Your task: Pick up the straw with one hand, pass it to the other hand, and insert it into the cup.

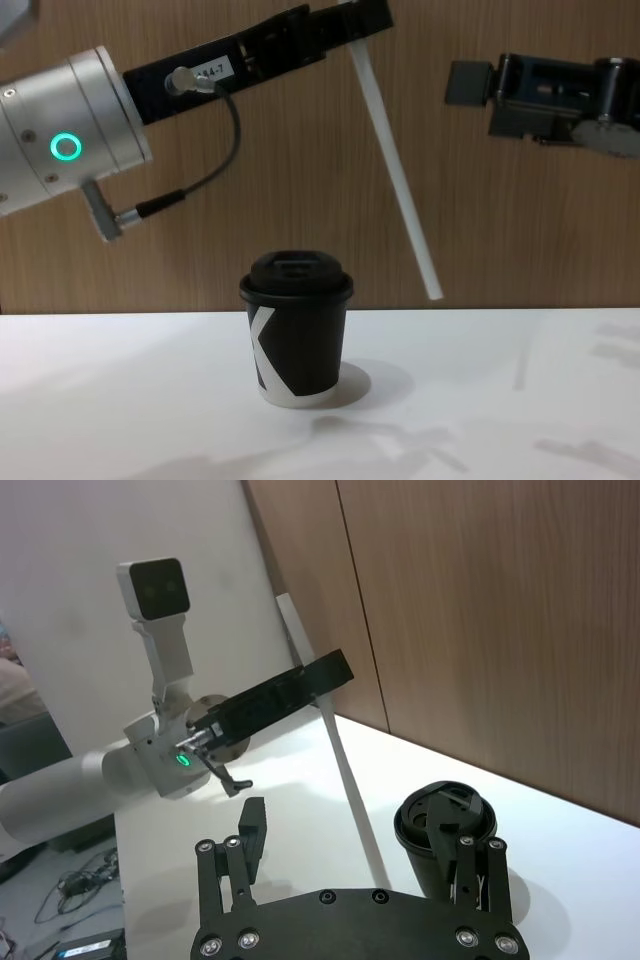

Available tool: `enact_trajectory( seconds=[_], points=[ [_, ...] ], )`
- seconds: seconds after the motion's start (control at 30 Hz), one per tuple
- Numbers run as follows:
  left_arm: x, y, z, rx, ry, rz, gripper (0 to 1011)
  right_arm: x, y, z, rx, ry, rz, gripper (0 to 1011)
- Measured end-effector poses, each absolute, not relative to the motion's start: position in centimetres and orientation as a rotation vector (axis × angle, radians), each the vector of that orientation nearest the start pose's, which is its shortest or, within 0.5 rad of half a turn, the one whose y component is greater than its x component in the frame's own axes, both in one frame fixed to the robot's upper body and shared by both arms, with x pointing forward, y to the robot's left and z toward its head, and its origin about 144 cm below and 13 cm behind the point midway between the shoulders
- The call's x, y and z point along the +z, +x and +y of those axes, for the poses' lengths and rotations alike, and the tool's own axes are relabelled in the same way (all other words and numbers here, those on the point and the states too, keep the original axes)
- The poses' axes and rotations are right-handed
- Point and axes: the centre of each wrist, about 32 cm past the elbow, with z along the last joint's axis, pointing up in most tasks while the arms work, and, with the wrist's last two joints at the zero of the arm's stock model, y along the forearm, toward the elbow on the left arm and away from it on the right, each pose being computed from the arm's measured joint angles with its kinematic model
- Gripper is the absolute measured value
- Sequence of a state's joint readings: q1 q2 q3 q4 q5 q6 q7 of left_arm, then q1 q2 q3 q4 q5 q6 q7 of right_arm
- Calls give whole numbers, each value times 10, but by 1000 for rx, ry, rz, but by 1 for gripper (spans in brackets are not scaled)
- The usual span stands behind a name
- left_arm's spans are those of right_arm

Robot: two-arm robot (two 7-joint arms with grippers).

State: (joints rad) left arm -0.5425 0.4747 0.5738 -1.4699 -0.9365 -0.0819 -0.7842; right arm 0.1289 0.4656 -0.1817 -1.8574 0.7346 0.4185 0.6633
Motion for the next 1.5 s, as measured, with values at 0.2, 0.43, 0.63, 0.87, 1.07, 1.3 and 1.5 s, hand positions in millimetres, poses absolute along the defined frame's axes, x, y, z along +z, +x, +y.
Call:
enact_trajectory(
  seconds=[0.2, 0.43, 0.63, 0.87, 1.07, 1.3, 1.5],
  points=[
    [1270, 562, 229, 378, -318, -78, 5, 1267, 469, -269, -524, 112, 223, 1001],
    [1277, 564, 235, 418, -291, -124, 5, 1267, 469, -269, -524, 112, 223, 1001],
    [1280, 565, 238, 438, -272, -152, 5, 1267, 469, -269, -524, 112, 223, 1001],
    [1284, 566, 238, 441, -257, -183, 5, 1267, 469, -269, -524, 112, 223, 1001],
    [1287, 567, 237, 440, -247, -212, 5, 1267, 469, -269, -524, 112, 223, 1001],
    [1289, 567, 236, 448, -230, -243, 5, 1267, 469, -269, -524, 112, 223, 1001],
    [1291, 567, 237, 462, -216, -263, 5, 1267, 469, -269, -524, 112, 223, 1001]
  ],
)
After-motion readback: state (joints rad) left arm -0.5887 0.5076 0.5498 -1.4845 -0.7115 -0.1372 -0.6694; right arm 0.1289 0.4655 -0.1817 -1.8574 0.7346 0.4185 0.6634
